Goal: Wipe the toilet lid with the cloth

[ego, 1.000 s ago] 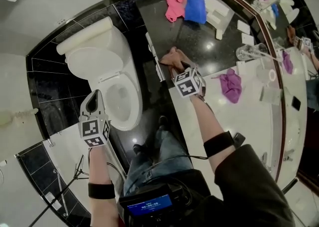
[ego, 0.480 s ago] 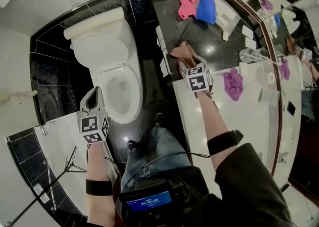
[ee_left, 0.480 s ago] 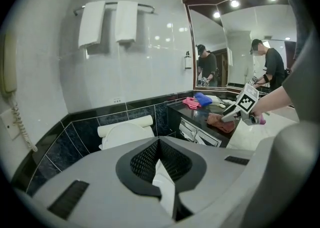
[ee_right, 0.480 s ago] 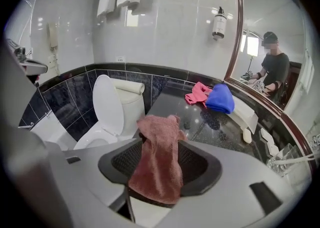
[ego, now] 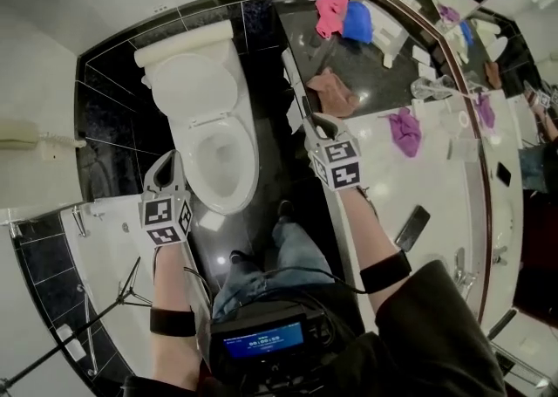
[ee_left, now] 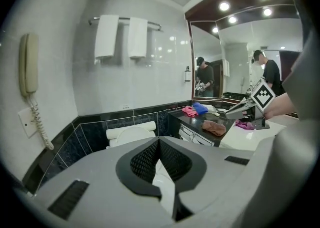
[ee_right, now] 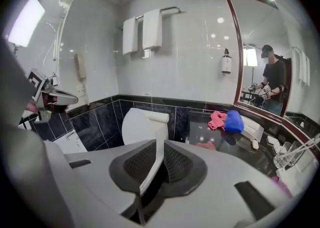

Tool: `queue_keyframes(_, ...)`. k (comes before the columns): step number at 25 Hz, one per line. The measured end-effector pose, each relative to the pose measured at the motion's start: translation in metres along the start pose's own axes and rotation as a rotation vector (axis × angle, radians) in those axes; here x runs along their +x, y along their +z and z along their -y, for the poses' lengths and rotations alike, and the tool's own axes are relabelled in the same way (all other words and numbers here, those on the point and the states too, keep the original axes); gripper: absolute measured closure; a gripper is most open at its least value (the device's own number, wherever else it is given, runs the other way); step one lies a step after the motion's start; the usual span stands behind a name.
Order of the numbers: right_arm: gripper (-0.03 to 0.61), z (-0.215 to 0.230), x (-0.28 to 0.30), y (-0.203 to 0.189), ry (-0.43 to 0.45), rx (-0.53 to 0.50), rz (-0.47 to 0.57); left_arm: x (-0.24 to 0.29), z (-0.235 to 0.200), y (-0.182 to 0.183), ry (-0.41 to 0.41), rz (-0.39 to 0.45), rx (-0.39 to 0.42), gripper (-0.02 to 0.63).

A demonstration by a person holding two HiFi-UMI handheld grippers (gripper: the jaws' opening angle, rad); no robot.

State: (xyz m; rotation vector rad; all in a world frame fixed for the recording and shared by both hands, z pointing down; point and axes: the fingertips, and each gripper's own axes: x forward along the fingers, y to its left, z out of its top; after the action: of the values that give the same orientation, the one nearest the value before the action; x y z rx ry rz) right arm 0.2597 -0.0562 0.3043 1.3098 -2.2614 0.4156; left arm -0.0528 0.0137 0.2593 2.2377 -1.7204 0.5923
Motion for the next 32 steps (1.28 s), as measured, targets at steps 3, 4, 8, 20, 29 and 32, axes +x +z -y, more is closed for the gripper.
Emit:
queue_keyframes(3,0.546,-0.042,-0.024,0.008,0.015,0.005,0.051,-0.031,-0.007,-0.006,-0.009,0.016,-0.008,0.614)
queue_keyframes(4,0.554,-0.055,-0.031,0.009,0.024,0.019,0.064,-0.042,-0.009,-0.010,-0.012,0.021,-0.013,0.614)
queue_keyframes(8,0.561,-0.110,-0.060,0.010,0.062,0.086,0.097,-0.085,-0.017,-0.027,-0.015,0.032,-0.017,0.614)
queue_keyframes(20,0.563,-0.202,-0.109,-0.009,0.109,0.128,0.119,-0.180,-0.046,-0.044,0.005,0.061,-0.015,0.614)
queue_keyframes(29,0.565,-0.232,-0.122,-0.005,0.116,0.065,0.103,-0.211,-0.057,-0.048,0.013,0.077,-0.032,0.614)
queue_keyframes(32,0.565,-0.236,-0.124,-0.003,0.121,0.053,0.101,-0.216,-0.059,-0.050,0.017,0.081,-0.037,0.614)
